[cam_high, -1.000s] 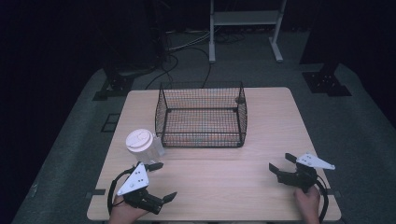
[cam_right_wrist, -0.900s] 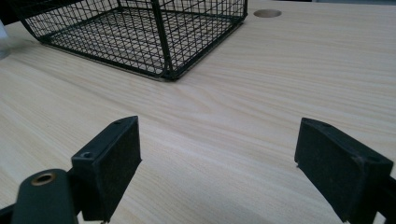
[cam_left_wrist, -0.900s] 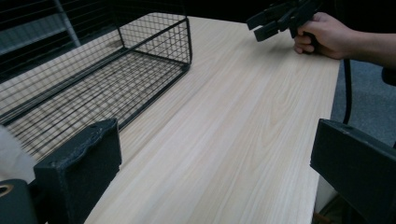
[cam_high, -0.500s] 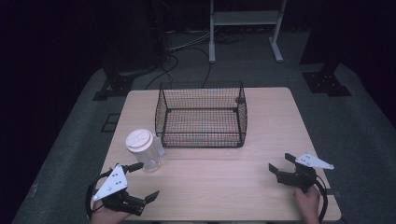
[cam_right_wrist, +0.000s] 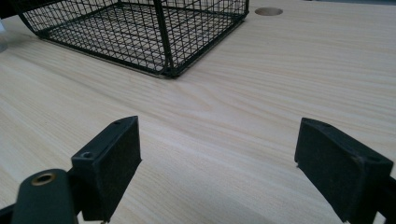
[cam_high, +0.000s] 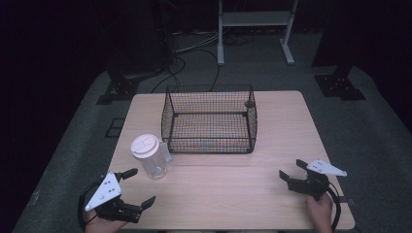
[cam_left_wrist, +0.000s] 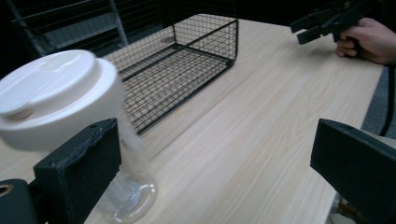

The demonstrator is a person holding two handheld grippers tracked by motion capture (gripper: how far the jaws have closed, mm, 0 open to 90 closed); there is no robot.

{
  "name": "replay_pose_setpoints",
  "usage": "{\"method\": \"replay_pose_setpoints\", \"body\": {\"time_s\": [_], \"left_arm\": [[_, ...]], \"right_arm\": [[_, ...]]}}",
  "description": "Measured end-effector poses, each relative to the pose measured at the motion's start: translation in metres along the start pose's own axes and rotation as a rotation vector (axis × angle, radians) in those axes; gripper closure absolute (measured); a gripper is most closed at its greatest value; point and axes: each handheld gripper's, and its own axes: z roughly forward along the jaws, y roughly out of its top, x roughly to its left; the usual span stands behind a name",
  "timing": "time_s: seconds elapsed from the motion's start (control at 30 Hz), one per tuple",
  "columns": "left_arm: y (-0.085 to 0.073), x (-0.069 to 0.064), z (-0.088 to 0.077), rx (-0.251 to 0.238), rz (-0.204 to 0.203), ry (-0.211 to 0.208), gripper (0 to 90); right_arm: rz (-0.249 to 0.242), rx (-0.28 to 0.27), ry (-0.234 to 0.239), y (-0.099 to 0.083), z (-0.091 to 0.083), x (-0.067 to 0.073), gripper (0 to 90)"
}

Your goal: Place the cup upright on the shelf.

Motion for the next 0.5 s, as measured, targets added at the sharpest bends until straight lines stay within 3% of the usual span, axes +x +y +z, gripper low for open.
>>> {"method": "replay_pose_setpoints", "body": {"time_s": [0.5], "left_arm": [[-0.018,0.042,0.005,0.024,-0.090,0.069,1.0]], "right_arm": [[-0.004,0.003,-0.002,0.000,0.000,0.001,13.5]]}}
